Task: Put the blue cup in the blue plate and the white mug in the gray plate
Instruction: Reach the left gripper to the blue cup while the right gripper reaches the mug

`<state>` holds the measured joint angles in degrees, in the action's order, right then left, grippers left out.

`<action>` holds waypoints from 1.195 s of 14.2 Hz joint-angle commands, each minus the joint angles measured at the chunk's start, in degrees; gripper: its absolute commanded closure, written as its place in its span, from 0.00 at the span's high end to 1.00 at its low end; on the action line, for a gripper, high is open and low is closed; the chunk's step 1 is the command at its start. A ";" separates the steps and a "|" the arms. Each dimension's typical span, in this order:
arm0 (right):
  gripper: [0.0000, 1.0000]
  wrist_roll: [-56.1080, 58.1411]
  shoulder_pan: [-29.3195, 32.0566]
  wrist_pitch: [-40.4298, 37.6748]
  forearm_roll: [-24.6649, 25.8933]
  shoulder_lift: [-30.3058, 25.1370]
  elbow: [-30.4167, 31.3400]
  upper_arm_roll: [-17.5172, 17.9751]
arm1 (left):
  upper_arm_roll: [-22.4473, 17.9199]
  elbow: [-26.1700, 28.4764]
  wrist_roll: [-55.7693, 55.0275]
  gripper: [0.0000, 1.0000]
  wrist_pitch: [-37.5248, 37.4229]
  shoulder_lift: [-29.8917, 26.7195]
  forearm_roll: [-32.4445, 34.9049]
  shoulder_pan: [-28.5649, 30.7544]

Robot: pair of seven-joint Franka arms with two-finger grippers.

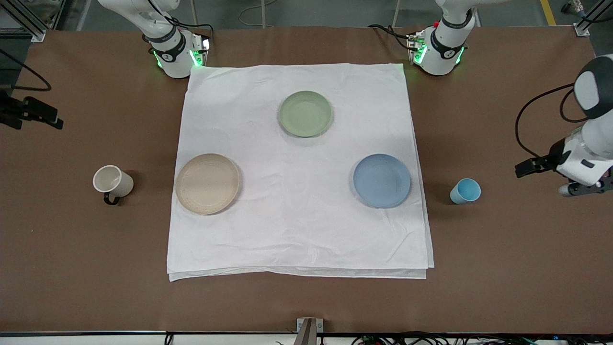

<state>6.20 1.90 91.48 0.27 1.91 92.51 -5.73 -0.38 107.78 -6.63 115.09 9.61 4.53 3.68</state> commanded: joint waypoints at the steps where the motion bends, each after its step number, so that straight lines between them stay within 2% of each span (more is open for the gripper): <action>1: 1.00 0.57 2.58 5.71 0.00 7.47 -2.33 0.02 | 0.55 2.17 -0.58 1.00 4.17 3.38 -2.58 -0.52; 3: 1.00 0.66 4.69 9.83 -0.18 11.51 -2.33 0.02 | 0.55 3.04 -0.58 0.98 6.97 6.64 -3.83 -0.52; 6: 1.00 0.30 4.61 14.76 -0.53 16.53 -0.59 0.02 | 0.64 5.15 -0.67 0.82 12.16 10.16 -4.00 -0.43; 9: 1.00 0.04 5.39 27.74 -1.06 19.44 7.22 0.11 | 0.64 7.00 -0.67 0.68 15.16 12.45 -4.27 -0.61; 10: 1.00 0.04 6.18 31.18 -1.49 20.49 9.25 0.28 | 0.73 7.35 -0.67 0.59 15.77 12.71 -4.27 -0.61; 12: 1.00 0.21 6.45 36.90 -4.56 22.60 12.33 0.28 | 0.73 7.18 -0.67 0.27 16.13 13.85 -4.27 -0.69; 14: 1.00 0.22 6.54 38.42 -4.75 25.06 12.52 0.28 | 0.73 7.18 -0.67 0.00 17.10 14.03 -4.27 -1.04; 17: 0.97 0.30 6.36 38.25 -5.10 26.92 12.70 0.28 | 1.77 6.83 -0.84 0.00 16.49 12.98 -4.27 -1.84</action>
<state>6.23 7.85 129.59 -3.82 28.96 104.55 -5.99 0.56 114.32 -6.98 131.59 24.05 1.01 2.48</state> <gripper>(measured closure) 0.004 0.925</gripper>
